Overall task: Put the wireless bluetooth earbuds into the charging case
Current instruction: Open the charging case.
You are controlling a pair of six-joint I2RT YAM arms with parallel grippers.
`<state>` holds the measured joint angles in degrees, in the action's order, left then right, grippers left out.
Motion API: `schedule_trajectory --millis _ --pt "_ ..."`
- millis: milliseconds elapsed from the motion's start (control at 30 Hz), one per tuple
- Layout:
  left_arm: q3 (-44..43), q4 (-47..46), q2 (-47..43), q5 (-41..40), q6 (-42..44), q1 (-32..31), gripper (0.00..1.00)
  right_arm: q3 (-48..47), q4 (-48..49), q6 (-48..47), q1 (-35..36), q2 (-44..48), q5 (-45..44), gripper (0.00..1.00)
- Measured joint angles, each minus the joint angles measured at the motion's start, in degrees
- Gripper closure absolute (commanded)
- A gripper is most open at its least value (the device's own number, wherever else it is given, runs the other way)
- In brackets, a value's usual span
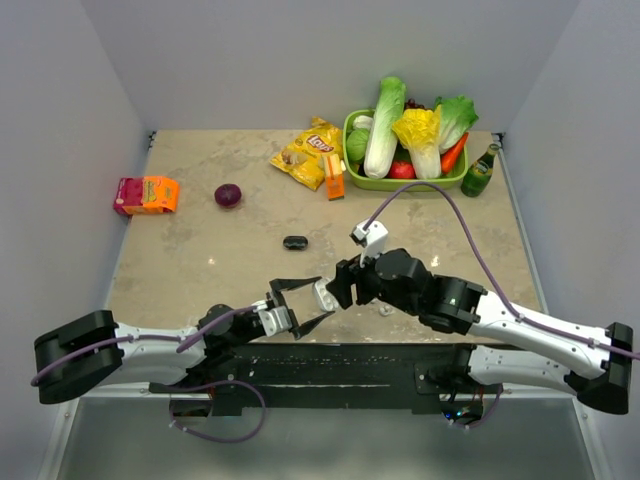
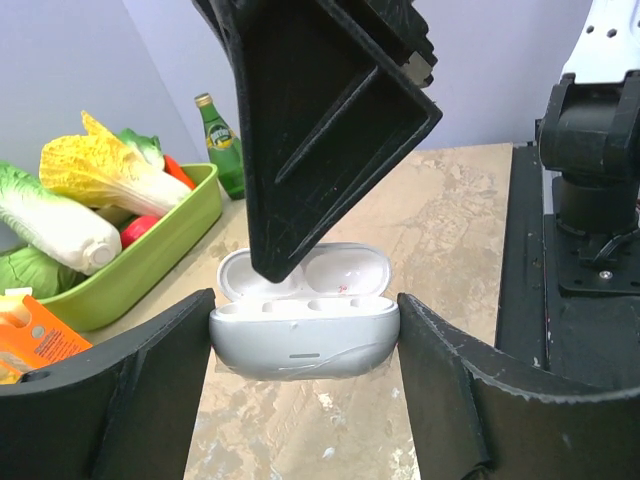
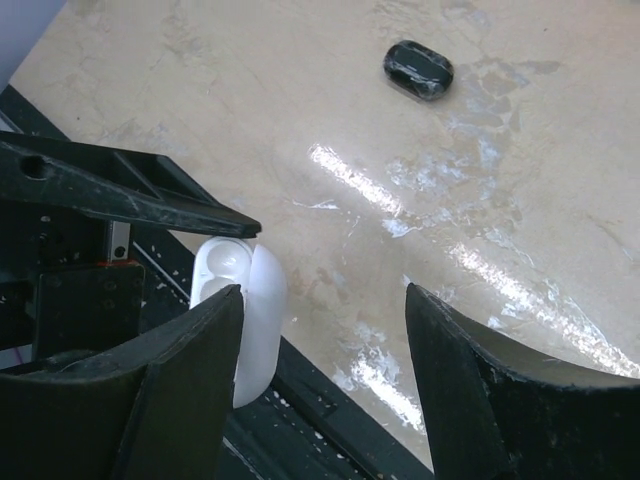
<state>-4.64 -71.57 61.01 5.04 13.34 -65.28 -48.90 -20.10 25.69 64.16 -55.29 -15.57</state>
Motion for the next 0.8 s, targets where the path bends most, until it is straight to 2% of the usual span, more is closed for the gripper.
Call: schedule_trajectory --millis 333,667,800 --pt "0.00 -0.79 -1.18 -0.33 0.83 0.00 1.00 1.60 3.32 1.16 -0.11 6.16 0.52 0.37" --pt "0.00 -0.79 -1.16 -0.39 1.09 0.00 1.00 3.91 6.86 3.96 -0.11 2.86 3.54 0.55" --pt "0.00 -0.79 -1.18 -0.39 1.22 0.00 1.00 4.13 7.67 4.35 -0.11 2.80 3.63 0.60"
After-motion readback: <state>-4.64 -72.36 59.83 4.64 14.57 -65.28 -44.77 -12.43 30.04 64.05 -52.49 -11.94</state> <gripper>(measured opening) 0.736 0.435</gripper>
